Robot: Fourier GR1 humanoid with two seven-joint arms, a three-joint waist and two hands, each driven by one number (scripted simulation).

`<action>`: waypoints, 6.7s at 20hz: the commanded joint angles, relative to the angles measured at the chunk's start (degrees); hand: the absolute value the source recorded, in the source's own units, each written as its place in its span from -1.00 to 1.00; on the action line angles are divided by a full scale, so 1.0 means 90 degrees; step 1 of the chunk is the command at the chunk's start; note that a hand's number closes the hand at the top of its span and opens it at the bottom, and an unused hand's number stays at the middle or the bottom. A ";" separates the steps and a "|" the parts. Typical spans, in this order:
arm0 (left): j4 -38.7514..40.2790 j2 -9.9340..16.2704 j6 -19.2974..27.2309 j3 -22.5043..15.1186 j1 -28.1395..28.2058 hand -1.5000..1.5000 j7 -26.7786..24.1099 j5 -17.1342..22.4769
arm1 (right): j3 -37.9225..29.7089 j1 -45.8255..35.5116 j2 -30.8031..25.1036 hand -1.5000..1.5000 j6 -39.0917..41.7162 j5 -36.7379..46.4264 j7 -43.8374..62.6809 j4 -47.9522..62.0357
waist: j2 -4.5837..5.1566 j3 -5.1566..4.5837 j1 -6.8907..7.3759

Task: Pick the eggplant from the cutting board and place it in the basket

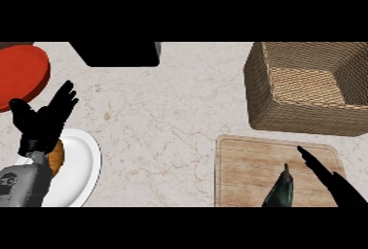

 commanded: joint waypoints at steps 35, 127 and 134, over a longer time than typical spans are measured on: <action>-0.0421 -0.0300 -0.0221 0.0072 0.0324 0.00 0.0167 -0.0156 | 0.5290 0.0350 0.0928 1.00 -0.1487 0.5381 -0.0315 -0.0144 | -0.0033 -0.0007 0.0037; -0.0468 -0.0237 -0.0290 0.0346 0.0381 0.00 0.0119 -0.0291 | -0.4642 -0.4960 -0.2008 -1.00 -0.1782 -0.1613 -0.0486 0.3182 | -0.0006 0.0004 -0.0026; -0.0511 -0.0041 -0.0547 0.0443 0.0266 0.00 0.0317 -0.0102 | -0.5265 -0.4103 -0.3408 -1.00 0.0039 -0.2274 -0.1752 0.5139 | 0.0015 0.0010 0.0045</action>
